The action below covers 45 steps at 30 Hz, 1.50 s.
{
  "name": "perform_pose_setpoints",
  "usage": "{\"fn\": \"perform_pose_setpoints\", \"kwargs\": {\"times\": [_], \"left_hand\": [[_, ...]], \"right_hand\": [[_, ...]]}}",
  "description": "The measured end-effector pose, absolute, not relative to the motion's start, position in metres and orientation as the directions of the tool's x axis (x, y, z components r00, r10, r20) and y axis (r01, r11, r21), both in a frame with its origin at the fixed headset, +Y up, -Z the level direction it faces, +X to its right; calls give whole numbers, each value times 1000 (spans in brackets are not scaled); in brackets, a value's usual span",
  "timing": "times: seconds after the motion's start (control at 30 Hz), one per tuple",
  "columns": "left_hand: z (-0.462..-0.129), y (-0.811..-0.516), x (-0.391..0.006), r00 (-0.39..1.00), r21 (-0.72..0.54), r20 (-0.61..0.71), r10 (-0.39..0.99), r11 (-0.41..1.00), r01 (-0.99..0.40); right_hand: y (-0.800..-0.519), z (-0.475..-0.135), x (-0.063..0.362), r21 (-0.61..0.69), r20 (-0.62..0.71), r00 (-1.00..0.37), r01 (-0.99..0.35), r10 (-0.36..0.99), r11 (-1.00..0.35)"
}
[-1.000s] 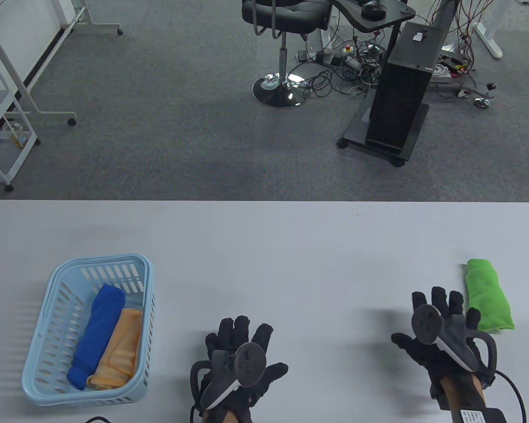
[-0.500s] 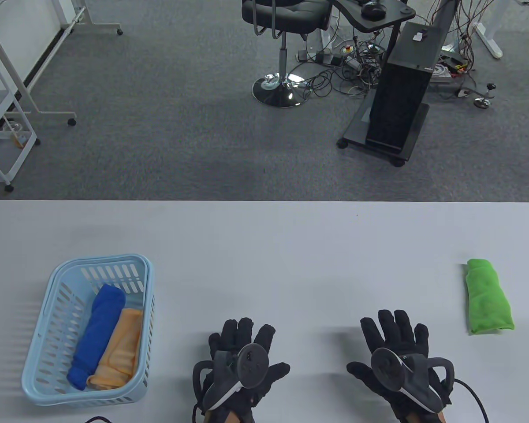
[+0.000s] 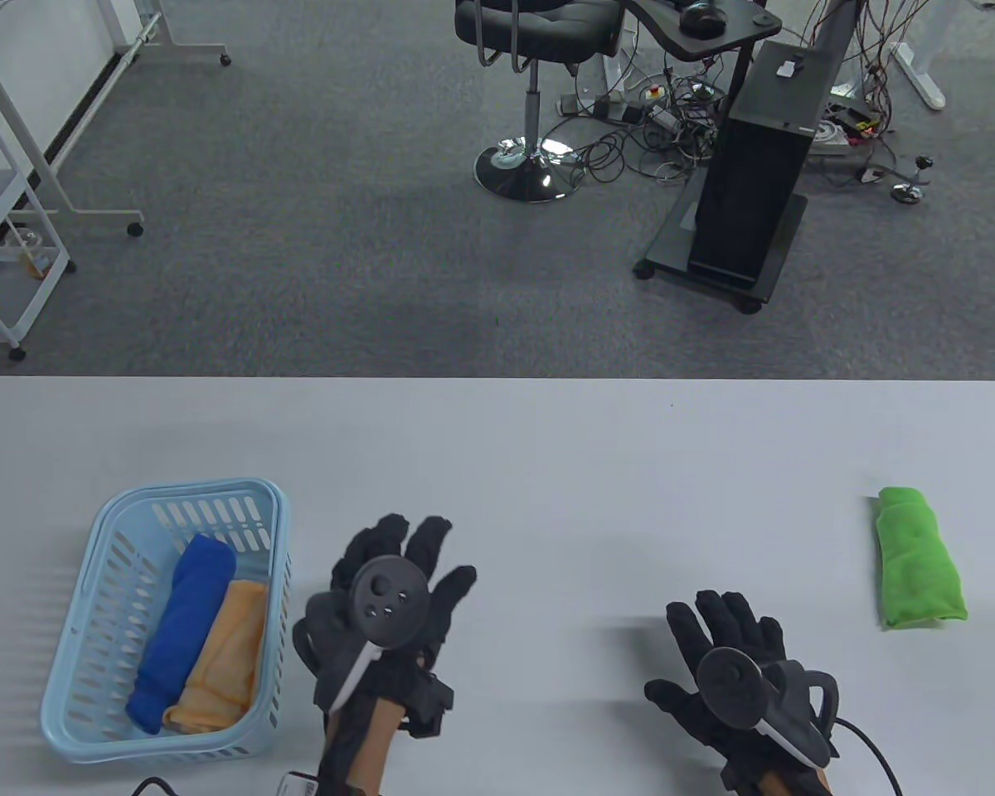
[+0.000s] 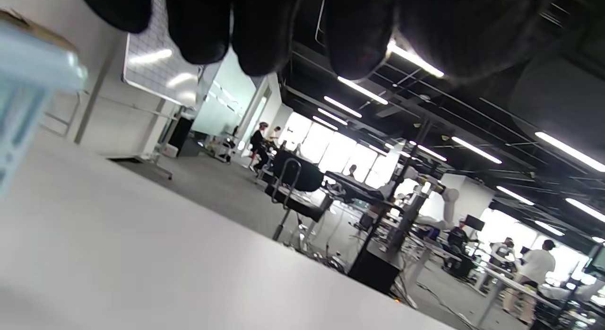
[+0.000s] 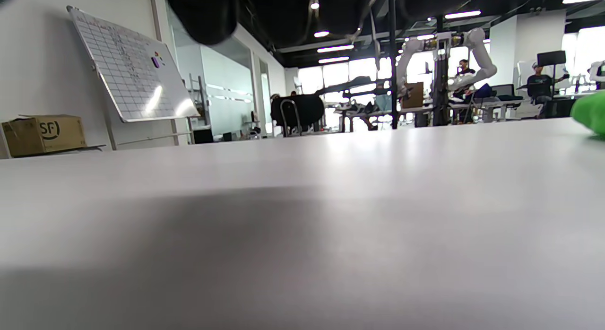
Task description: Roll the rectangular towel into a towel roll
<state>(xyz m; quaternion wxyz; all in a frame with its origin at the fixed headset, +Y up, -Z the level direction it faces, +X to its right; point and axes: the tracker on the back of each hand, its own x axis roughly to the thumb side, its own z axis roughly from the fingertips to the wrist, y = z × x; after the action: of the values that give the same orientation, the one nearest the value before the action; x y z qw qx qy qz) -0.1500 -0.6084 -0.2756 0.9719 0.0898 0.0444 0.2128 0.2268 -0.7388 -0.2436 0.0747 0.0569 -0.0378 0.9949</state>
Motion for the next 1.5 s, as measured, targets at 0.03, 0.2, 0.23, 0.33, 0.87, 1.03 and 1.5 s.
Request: {"fn": "perform_pose_setpoints", "kwargs": {"times": [0.03, 0.2, 0.23, 0.33, 0.87, 1.03, 1.5], "left_hand": [[-282, -595, -162, 916, 194, -77, 393, 907, -373], [-308, -560, -230, 930, 110, -297, 217, 975, -193], [-311, -560, -242, 925, 73, -328, 192, 981, -178], [-314, -569, -272, 909, -10, -395, 133, 989, -149], [-345, -701, -313, 916, -503, -389, -100, 856, -120], [-350, -729, -313, 914, -603, -388, -114, 782, -159], [-347, -699, -316, 883, -529, -442, -157, 841, -115]], "right_hand": [[-739, -244, 227, -62, 118, -983, -149, 141, -987], [-741, -244, 229, -40, 95, -985, -151, 147, -988], [-742, -245, 230, -34, 91, -986, -145, 142, -989], [-745, -246, 231, -12, 81, -988, -131, 129, -991], [-748, -247, 234, 70, 29, -995, -94, 96, -993], [-749, -249, 238, 90, 5, -996, -92, 93, -992], [-749, -250, 242, 112, -19, -995, -102, 100, -988]]}}
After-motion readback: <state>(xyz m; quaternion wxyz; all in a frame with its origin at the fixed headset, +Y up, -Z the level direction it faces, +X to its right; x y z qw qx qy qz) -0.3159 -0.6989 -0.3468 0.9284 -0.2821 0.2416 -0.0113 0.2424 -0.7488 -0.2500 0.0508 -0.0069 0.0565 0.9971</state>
